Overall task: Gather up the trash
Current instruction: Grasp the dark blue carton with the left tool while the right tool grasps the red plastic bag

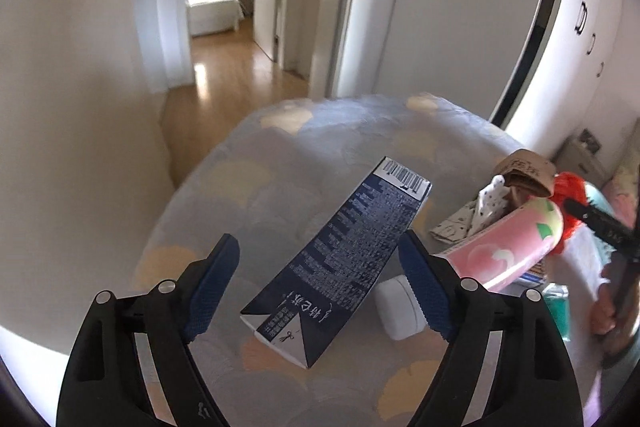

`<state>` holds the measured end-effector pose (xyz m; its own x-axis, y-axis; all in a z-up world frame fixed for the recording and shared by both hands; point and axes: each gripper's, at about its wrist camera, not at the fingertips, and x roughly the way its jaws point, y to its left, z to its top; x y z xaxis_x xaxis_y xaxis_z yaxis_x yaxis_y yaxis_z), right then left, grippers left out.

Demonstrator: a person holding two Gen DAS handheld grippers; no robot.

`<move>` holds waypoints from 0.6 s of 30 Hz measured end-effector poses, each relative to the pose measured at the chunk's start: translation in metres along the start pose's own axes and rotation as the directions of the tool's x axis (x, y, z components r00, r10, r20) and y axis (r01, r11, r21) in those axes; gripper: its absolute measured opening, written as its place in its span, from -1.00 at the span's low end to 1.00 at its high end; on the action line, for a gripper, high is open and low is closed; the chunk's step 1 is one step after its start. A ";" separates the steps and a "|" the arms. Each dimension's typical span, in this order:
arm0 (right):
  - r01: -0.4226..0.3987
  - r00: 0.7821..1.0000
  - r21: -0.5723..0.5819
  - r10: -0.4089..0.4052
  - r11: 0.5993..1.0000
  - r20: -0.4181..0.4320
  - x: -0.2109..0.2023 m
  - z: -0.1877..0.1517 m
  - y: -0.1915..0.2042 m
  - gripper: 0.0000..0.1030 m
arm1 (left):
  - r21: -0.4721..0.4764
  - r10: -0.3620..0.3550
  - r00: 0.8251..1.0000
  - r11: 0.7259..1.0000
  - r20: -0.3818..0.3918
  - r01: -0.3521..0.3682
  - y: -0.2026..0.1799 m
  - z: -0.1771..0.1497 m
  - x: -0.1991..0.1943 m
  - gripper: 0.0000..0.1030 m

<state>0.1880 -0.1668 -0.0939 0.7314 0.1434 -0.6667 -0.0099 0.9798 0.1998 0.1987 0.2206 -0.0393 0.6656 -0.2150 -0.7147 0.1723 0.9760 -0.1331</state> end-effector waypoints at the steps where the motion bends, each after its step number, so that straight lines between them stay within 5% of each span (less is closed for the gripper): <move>1: -0.007 1.000 0.009 0.007 1.000 -0.001 0.001 0.000 -0.003 0.49 | -0.003 -0.026 1.000 1.000 -0.001 0.026 0.001 -0.001 0.000 0.53; 4: -0.019 1.000 0.022 0.019 1.000 -0.015 0.003 0.001 -0.005 0.49 | -0.008 -0.086 0.996 0.996 -0.025 0.086 0.000 -0.003 0.003 0.56; 7: -0.010 1.000 0.003 0.010 1.000 -0.010 0.001 0.000 -0.001 0.49 | 0.018 -0.055 0.997 0.998 -0.045 0.056 -0.005 -0.005 0.007 0.55; 10: 0.018 1.000 -0.019 -0.018 1.000 -0.014 0.002 -0.001 0.004 0.46 | 0.041 -0.003 0.997 0.999 -0.083 0.007 -0.013 -0.006 0.014 0.33; 14: 0.024 1.000 -0.059 -0.025 0.998 -0.017 0.006 -0.002 0.012 0.07 | 0.038 0.008 0.993 0.999 -0.119 -0.003 -0.018 -0.007 0.022 -0.27; 18: -0.002 1.000 -0.043 0.001 0.999 -0.011 0.004 -0.002 0.008 -0.28 | 0.013 0.051 0.996 0.999 -0.076 -0.050 -0.020 -0.007 0.011 -0.32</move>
<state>0.1895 -0.1585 -0.0966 0.7241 0.1461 -0.6741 -0.0402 0.9846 0.1702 0.1974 0.1987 -0.0489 0.6167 -0.1619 -0.7703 0.1483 0.9850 -0.0883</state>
